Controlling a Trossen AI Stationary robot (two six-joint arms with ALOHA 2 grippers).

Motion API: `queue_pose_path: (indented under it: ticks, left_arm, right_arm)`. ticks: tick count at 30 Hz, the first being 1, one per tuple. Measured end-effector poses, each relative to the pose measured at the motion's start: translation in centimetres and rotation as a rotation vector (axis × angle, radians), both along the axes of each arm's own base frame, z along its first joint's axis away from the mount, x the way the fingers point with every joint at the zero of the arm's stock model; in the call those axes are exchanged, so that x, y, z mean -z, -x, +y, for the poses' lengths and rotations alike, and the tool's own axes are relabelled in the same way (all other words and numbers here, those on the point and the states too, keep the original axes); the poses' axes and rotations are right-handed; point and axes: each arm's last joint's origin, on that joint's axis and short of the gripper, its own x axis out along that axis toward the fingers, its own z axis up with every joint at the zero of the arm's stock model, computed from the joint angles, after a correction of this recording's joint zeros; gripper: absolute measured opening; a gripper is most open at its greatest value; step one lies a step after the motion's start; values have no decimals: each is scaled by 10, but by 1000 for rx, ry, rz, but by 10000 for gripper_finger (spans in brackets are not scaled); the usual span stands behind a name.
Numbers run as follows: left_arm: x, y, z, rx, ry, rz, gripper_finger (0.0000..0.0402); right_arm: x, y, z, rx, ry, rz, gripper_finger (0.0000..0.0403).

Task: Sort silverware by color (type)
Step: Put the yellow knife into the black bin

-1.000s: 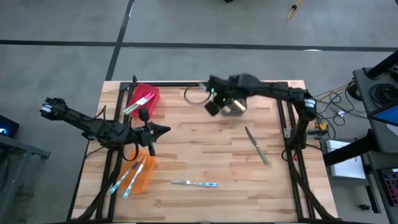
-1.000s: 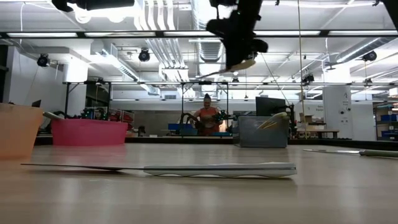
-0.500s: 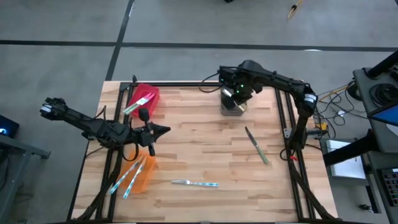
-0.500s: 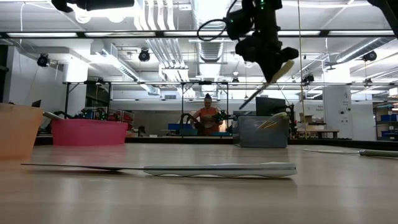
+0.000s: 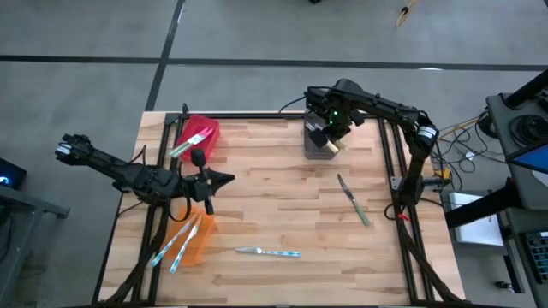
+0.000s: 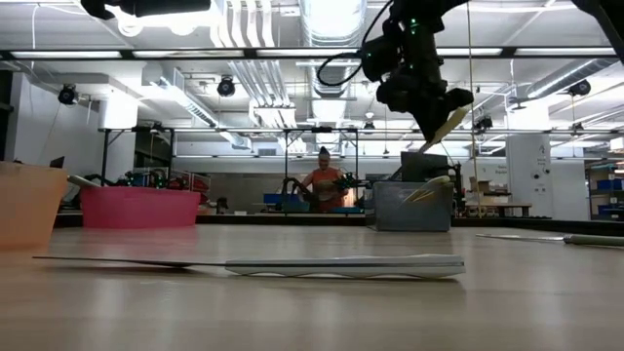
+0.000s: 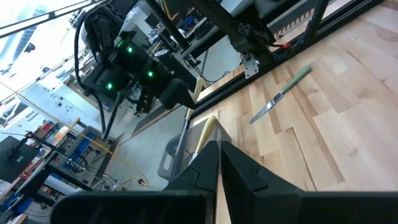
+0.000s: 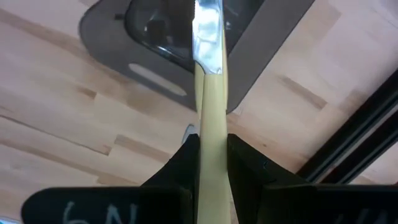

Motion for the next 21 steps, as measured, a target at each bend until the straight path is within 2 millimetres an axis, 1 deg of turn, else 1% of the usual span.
queue_pose_path:
  ticks: [3, 11, 21]
  left_arm:
    - [0, 0, 0, 0, 0, 0, 0]
    - [0, 0, 0, 0, 0, 0, 0]
    - [0, 0, 0, 1, -7, 2, 0]
  right_arm:
    - [9, -2, -8, -1, -21, 13, 44]
    - [41, -11, -26, -43, -82, 68, 44]
    - [56, -16, -38, -62, -78, 57, 44]
